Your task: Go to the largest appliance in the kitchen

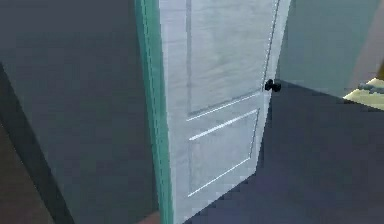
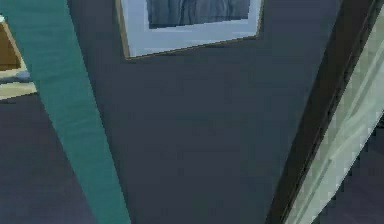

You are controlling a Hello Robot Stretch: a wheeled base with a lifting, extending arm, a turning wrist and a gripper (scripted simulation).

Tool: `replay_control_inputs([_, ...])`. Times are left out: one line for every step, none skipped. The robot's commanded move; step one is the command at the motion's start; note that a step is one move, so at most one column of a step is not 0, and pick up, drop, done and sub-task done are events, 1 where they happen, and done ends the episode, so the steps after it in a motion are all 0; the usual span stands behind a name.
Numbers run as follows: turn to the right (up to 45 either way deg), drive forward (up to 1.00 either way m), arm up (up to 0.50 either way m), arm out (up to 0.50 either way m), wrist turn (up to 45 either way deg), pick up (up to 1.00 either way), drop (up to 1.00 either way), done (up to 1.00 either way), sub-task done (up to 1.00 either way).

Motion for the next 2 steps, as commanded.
replay_control_inputs([0.0,0.30,0.00,0.00,0.0,0.00,0.00,0.00,0.00])
replay_control_inputs([45.0,0.00,0.00,0.00,0.0,0.00,0.00,0.00,0.00])
